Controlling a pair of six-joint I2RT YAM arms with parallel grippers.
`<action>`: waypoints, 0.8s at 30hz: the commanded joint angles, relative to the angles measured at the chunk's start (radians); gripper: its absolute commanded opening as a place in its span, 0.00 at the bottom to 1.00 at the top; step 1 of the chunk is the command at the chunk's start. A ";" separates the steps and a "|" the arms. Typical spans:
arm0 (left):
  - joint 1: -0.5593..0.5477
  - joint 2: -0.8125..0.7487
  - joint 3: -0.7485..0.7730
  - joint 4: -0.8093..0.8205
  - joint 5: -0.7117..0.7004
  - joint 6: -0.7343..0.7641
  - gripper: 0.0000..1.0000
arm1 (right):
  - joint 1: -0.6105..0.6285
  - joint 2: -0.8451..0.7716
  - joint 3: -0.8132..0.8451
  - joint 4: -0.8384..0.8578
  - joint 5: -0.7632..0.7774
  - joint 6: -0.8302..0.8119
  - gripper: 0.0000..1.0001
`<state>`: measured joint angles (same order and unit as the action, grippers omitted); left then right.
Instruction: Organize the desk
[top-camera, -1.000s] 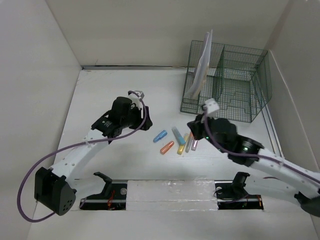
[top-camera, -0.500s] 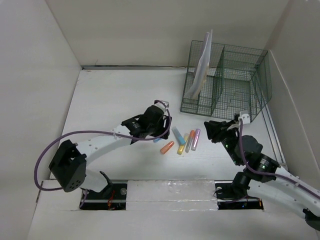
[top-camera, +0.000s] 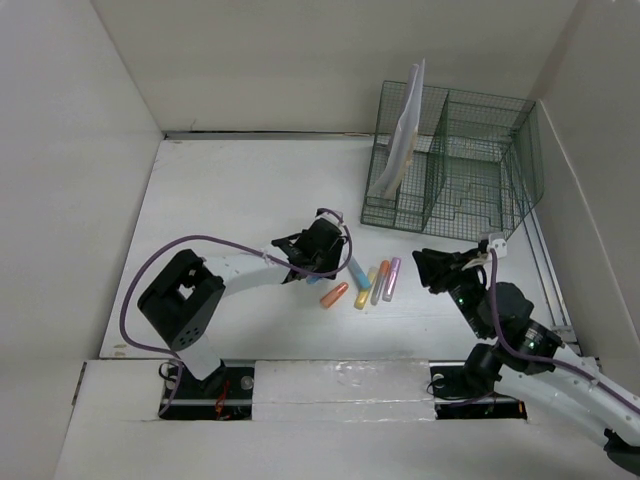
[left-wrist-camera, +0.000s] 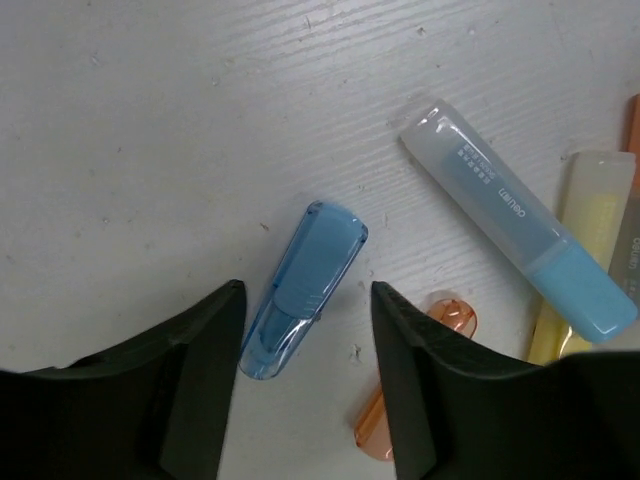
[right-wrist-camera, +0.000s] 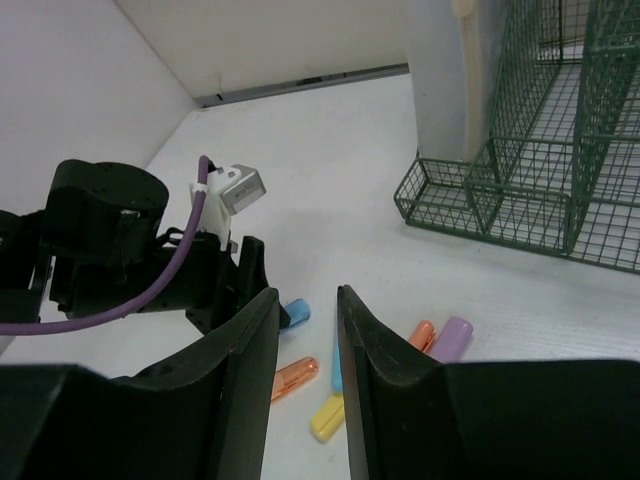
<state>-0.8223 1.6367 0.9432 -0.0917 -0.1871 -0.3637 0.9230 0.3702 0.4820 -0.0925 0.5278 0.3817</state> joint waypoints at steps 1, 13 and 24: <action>0.011 -0.009 -0.012 0.082 0.014 0.023 0.45 | -0.016 -0.031 -0.005 0.033 -0.011 0.010 0.35; 0.011 0.046 -0.023 0.084 0.034 0.026 0.41 | -0.016 -0.039 0.007 -0.007 0.000 0.009 0.35; 0.011 0.086 -0.017 0.086 0.023 0.028 0.19 | -0.016 -0.036 0.006 -0.016 0.004 0.010 0.35</action>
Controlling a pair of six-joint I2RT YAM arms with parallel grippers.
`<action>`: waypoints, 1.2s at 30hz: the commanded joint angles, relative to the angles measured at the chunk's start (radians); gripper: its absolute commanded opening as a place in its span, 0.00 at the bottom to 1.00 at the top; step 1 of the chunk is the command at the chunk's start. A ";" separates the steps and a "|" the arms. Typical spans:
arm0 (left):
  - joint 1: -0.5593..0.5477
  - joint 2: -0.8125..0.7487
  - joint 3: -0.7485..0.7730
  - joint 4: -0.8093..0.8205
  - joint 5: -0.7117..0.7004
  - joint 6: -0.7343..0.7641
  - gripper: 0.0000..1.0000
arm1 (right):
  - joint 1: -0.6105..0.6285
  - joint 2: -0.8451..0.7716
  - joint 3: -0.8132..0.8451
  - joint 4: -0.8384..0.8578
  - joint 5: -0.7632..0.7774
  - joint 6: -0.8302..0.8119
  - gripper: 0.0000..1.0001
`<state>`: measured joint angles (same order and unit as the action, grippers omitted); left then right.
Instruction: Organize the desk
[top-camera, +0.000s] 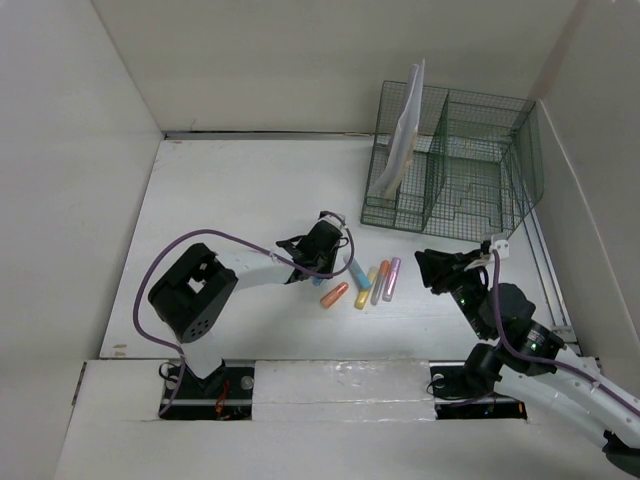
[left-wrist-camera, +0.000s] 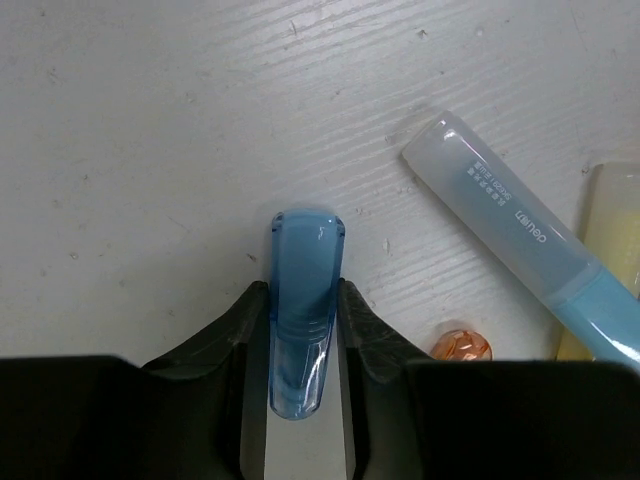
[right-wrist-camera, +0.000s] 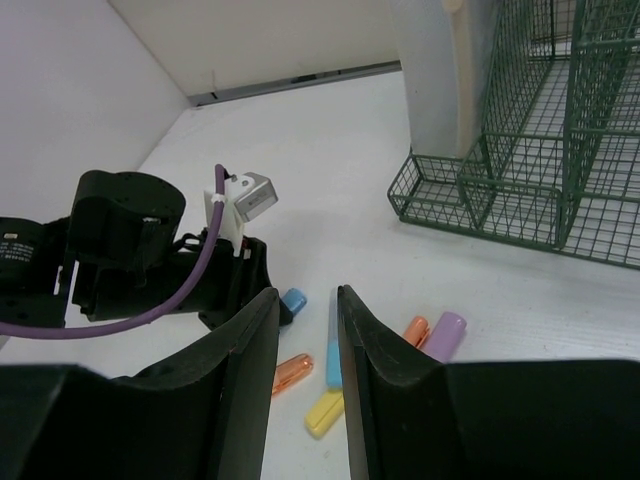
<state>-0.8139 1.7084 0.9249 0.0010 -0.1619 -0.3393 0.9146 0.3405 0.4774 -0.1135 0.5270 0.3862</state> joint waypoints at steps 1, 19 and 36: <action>0.002 0.011 0.006 -0.009 -0.005 0.000 0.15 | -0.008 -0.006 0.010 0.003 0.010 0.005 0.35; -0.025 -0.112 0.339 0.074 0.217 0.000 0.09 | -0.008 -0.009 -0.003 -0.067 0.136 0.066 0.35; -0.047 0.305 0.853 0.140 0.358 0.158 0.10 | -0.017 -0.175 -0.138 -0.199 0.151 0.241 0.34</action>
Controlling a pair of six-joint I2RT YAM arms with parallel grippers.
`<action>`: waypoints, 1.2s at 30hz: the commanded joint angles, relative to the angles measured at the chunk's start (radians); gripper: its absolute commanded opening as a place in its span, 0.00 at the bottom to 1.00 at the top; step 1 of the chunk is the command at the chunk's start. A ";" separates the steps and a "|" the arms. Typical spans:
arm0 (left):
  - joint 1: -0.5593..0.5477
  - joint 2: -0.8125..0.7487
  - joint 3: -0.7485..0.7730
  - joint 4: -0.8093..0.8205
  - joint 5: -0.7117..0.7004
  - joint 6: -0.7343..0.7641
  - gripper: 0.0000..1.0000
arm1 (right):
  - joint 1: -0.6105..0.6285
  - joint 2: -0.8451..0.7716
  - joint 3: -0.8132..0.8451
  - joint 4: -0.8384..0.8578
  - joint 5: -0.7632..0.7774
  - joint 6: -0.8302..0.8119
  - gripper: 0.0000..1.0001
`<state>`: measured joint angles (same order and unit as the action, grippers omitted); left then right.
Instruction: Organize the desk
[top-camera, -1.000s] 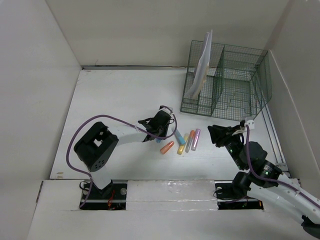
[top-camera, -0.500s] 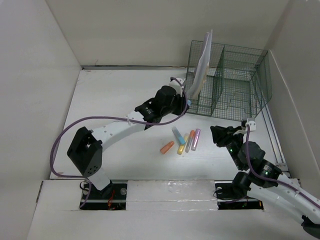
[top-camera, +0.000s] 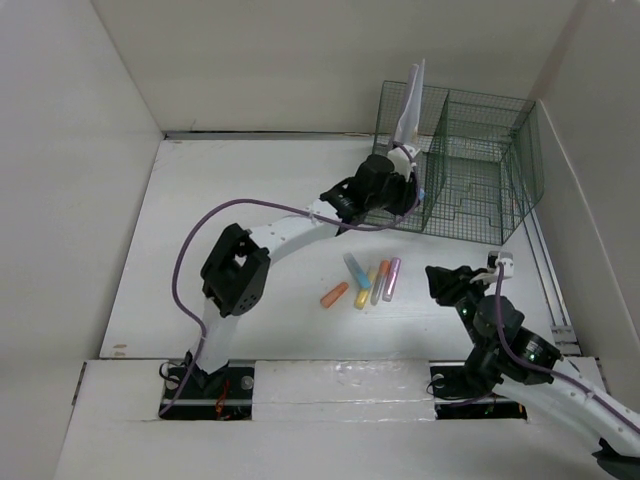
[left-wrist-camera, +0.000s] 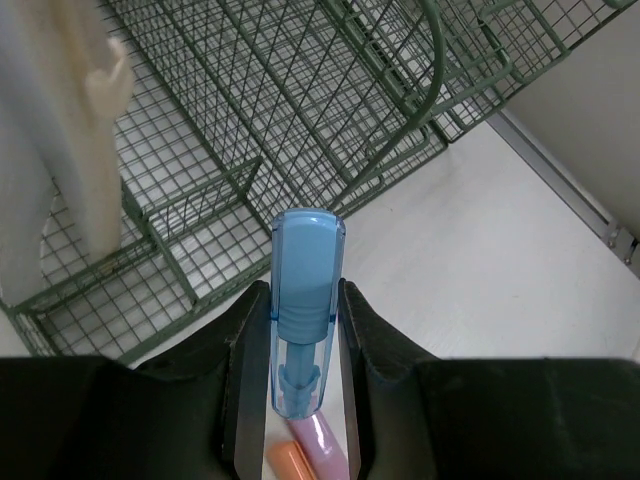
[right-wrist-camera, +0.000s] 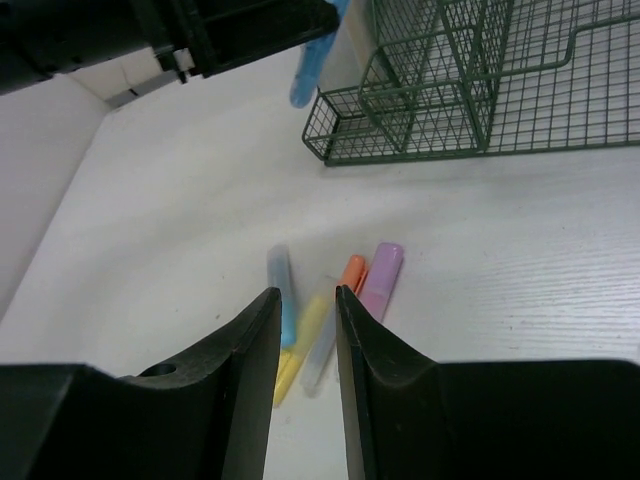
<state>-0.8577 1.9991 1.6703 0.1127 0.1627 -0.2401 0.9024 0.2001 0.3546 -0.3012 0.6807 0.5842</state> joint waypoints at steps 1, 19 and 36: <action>-0.003 0.050 0.126 0.028 0.049 0.082 0.10 | -0.005 -0.044 -0.040 -0.006 -0.004 0.049 0.34; 0.055 0.285 0.358 0.012 0.208 0.285 0.11 | -0.005 -0.082 -0.140 0.083 -0.224 -0.009 0.65; 0.074 0.383 0.442 -0.004 0.242 0.334 0.15 | -0.005 -0.103 -0.155 0.112 -0.267 -0.046 0.67</action>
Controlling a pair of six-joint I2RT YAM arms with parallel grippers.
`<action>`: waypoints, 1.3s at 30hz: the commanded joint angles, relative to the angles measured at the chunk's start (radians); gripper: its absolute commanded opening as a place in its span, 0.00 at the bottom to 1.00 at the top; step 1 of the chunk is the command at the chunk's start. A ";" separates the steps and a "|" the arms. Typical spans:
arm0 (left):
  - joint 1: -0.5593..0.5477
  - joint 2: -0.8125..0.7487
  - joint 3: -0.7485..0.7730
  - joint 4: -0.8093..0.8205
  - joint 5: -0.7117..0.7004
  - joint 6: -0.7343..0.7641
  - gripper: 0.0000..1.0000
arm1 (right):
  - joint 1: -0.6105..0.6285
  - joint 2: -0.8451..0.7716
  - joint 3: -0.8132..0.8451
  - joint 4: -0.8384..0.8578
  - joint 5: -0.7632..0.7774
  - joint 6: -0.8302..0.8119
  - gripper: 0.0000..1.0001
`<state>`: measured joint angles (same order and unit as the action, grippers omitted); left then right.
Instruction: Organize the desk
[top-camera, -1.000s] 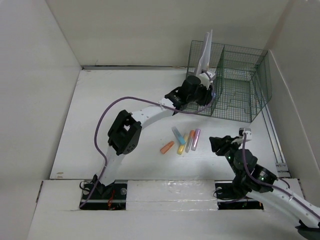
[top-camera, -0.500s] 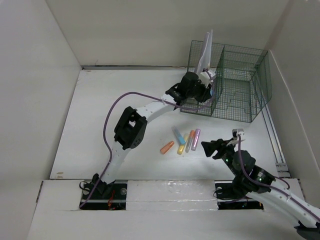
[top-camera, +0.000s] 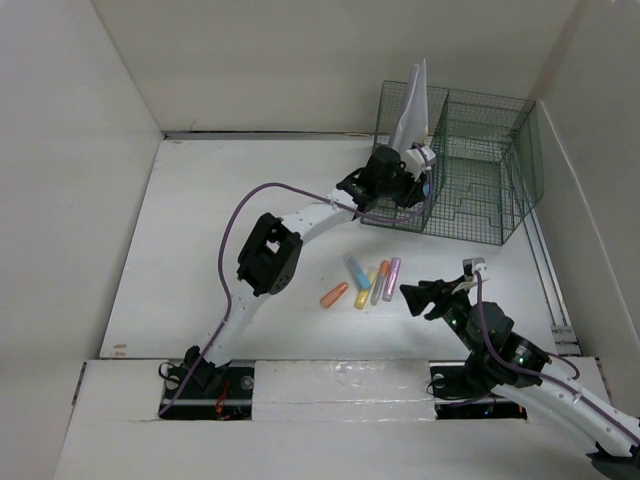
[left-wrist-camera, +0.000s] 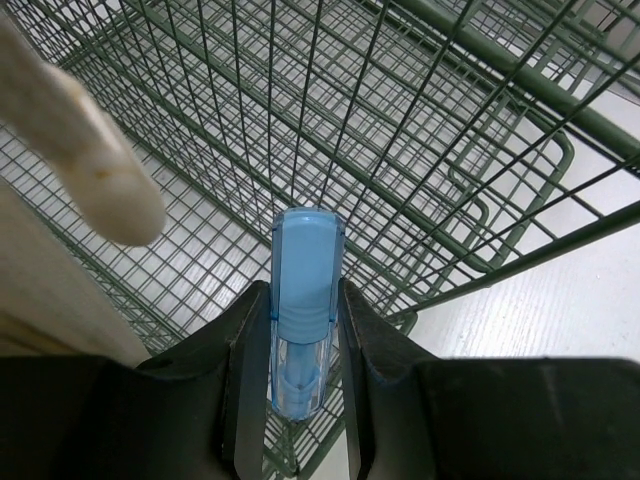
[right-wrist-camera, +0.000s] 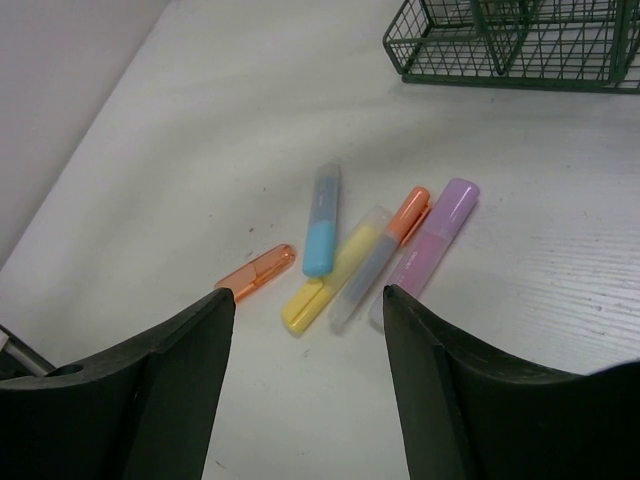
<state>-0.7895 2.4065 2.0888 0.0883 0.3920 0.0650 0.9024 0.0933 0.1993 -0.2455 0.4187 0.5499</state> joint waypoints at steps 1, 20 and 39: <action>0.006 -0.027 0.017 0.021 0.005 0.030 0.16 | -0.005 0.003 0.002 0.057 -0.004 -0.011 0.67; 0.006 -0.164 -0.124 0.062 -0.056 0.009 0.41 | -0.005 0.025 0.003 0.064 0.015 -0.008 0.67; -0.050 -0.898 -1.066 0.410 -0.145 -0.264 0.59 | -0.005 0.013 0.003 0.054 0.026 -0.010 0.00</action>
<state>-0.8352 1.5452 1.2182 0.4248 0.2909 -0.0654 0.9024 0.1108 0.1989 -0.2264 0.4294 0.5442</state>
